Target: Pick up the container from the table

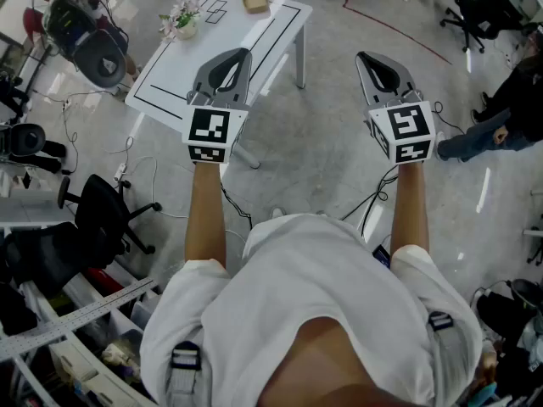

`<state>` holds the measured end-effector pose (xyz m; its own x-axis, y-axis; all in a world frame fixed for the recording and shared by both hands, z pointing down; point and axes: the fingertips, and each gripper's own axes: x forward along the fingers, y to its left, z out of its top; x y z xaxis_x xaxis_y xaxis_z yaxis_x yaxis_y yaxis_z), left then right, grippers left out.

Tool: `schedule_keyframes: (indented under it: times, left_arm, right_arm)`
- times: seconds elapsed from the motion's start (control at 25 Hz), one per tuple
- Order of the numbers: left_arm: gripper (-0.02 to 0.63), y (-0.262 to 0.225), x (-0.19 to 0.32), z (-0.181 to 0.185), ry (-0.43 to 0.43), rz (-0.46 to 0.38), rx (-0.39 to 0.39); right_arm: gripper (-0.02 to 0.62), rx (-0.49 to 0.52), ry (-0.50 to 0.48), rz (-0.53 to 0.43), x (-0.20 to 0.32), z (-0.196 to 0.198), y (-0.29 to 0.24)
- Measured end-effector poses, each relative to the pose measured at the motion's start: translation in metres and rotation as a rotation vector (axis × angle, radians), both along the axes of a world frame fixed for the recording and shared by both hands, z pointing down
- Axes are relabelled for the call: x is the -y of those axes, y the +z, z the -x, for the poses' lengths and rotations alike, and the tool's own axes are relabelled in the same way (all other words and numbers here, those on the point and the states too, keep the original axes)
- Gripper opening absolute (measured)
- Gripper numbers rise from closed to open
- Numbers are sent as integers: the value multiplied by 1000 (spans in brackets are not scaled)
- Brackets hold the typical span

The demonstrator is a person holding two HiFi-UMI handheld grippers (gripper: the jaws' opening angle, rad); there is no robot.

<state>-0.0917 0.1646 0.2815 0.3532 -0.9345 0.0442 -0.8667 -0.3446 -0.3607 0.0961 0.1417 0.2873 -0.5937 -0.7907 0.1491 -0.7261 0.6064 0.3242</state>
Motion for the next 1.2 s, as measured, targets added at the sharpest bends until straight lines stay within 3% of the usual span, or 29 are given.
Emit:
schedule_keyframes:
  times: [0.48,0.92,1.2]
  left_arm:
    - [18,10,17,-58,8,14,3]
    - [18,13,24,-71,-55,9,3]
    - [18,19,61,-61,-91,8,2]
  right_arm:
    - [14,16,20,5,11,-58,4]
    - [15,24,4,-10,28,-89,4]
    - [15,24,-18,17,69,-85,17]
